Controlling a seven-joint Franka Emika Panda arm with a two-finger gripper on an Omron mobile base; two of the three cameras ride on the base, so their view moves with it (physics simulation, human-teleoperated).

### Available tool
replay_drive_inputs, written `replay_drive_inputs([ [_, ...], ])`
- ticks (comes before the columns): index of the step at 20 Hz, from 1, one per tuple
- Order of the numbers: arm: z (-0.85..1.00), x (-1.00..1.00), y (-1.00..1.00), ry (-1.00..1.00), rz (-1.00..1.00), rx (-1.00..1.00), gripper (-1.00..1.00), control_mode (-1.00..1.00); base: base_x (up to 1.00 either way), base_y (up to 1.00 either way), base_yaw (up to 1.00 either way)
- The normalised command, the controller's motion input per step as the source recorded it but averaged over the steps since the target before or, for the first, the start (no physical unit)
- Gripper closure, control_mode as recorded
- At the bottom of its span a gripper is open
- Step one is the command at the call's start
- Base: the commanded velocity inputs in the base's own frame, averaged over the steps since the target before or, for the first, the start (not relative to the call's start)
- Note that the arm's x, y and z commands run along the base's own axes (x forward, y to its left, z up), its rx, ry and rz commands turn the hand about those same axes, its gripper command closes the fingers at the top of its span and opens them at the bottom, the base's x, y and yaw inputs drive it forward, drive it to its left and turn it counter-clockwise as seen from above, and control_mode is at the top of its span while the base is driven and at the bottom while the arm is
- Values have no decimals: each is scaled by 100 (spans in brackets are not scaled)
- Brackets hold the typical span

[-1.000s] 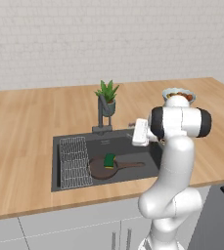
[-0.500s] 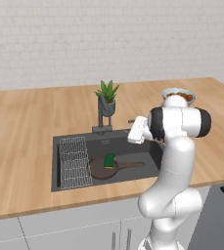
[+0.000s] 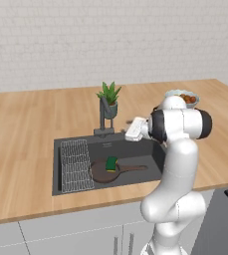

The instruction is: Pick the pan and sponge and place them into the sink. Then turn on the water.

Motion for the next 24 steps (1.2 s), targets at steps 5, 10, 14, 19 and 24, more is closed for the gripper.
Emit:
replay_drive_inputs([
  [5,0,12,32,0,-10,-1,-100,-100,0,0,0],
  [10,-2,12,34,0,-13,-4,-100,-100,0,0,0],
  [14,0,26,8,3,-7,0,-100,-100,0,0,0],
  [19,0,28,0,0,-5,0,-100,-100,0,0,0],
  [24,0,21,-6,0,-5,0,-100,-100,0,0,0],
])
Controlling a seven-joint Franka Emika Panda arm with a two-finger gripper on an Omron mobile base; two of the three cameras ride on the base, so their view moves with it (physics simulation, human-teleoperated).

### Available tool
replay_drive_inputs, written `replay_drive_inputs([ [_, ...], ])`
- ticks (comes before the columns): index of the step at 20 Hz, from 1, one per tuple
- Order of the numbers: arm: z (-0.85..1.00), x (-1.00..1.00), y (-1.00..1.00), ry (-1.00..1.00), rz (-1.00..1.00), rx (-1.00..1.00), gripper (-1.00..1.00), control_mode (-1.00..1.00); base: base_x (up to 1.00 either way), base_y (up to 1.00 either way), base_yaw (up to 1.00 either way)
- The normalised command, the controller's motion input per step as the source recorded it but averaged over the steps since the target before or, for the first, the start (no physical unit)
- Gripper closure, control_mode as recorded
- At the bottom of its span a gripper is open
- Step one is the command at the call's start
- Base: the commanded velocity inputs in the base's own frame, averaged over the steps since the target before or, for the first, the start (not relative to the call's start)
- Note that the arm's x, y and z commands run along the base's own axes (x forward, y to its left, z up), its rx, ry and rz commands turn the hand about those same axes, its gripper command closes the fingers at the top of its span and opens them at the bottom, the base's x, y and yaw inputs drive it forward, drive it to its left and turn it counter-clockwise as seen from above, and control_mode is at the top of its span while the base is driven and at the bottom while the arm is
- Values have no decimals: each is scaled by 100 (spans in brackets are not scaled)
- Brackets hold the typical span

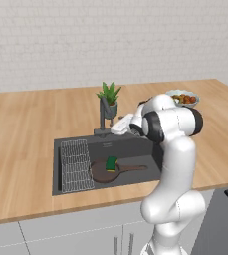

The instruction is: Pick the pan and sponge and place them into the sink. Then turn on the water.

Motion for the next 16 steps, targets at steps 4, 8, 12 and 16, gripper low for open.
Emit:
replay_drive_inputs([
  [4,-1,21,0,0,-5,0,-100,-100,0,0,0],
  [8,-7,23,0,0,-5,0,-100,-100,0,0,0],
  [12,-11,23,0,0,-4,0,-100,-100,0,0,0],
  [16,-12,22,0,0,-4,0,-100,-100,0,0,0],
])
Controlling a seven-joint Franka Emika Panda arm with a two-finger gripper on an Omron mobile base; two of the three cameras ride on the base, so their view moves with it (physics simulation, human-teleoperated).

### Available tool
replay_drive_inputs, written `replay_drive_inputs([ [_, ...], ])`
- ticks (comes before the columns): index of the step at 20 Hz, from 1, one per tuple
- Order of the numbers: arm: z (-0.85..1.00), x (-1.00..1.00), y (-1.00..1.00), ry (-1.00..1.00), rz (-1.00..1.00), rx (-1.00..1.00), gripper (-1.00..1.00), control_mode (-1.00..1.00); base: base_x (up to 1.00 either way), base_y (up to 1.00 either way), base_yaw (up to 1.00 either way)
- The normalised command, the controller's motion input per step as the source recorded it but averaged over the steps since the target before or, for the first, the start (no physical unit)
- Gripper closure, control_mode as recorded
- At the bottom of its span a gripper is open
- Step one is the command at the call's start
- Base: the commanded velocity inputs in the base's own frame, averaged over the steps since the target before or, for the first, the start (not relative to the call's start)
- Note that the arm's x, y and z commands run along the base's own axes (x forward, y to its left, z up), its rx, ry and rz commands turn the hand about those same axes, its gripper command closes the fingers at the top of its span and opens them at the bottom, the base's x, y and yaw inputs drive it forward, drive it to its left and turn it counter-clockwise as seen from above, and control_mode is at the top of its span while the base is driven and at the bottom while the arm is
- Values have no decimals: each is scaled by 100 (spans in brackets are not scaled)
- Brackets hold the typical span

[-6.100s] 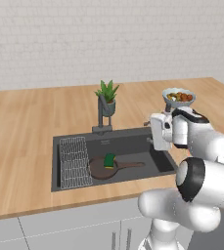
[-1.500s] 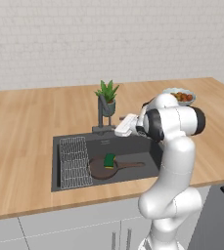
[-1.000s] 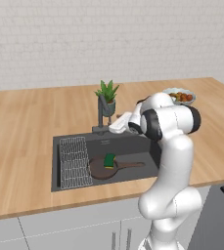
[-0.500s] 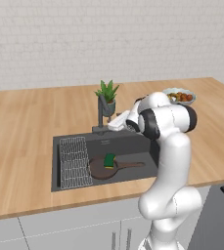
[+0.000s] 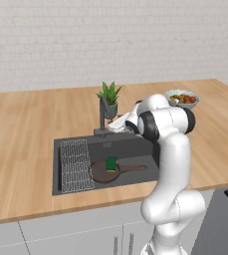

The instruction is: Pick the pan and sponge and place them into the sink. Then turn on the water.

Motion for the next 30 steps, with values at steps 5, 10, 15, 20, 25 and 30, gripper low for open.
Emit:
replay_drive_inputs([
  [5,-9,21,-1,0,-3,0,-100,-100,0,0,0],
  [10,-7,15,-5,0,-3,0,-100,-100,0,0,0],
  [15,-6,14,-7,0,-3,0,-100,-100,0,0,0],
  [20,-9,15,-6,0,-3,0,100,-100,0,0,0],
  [25,-9,9,-19,0,-3,0,100,-100,0,0,0],
  [30,-16,0,-44,0,-13,0,100,-100,0,0,0],
])
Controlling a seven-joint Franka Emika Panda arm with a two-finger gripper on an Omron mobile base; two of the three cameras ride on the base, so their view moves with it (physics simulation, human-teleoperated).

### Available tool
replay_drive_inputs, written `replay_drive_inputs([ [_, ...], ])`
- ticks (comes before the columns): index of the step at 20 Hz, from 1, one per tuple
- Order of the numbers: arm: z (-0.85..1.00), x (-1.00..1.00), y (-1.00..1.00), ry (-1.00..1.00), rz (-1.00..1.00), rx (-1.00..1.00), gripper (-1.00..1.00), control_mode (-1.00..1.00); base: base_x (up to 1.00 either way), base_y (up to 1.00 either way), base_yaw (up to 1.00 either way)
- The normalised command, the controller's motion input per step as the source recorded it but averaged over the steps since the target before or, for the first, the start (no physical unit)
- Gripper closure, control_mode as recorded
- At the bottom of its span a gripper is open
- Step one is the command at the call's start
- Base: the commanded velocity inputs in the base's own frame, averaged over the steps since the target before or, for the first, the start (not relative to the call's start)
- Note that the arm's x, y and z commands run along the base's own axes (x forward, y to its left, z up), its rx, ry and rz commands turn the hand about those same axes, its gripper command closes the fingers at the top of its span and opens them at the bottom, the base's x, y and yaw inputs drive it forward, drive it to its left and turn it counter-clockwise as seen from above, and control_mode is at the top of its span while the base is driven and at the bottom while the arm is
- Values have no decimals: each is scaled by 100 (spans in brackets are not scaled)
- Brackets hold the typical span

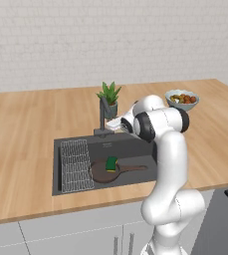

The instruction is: Pick the pan and sponge and place them into the sink. Then turn on the water.

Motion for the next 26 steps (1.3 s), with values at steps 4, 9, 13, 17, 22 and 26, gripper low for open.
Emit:
replay_drive_inputs([
  [4,-20,0,-53,0,-15,0,100,-100,0,0,0],
  [9,-23,0,-76,0,-5,4,100,-100,0,0,0],
  [13,-23,0,-95,0,0,7,100,-100,0,0,0],
  [17,-27,0,-100,0,0,9,100,-100,0,0,0],
  [22,-42,0,-100,0,0,4,100,-100,0,0,0],
  [26,-51,0,-100,0,0,1,100,-100,0,0,0],
])
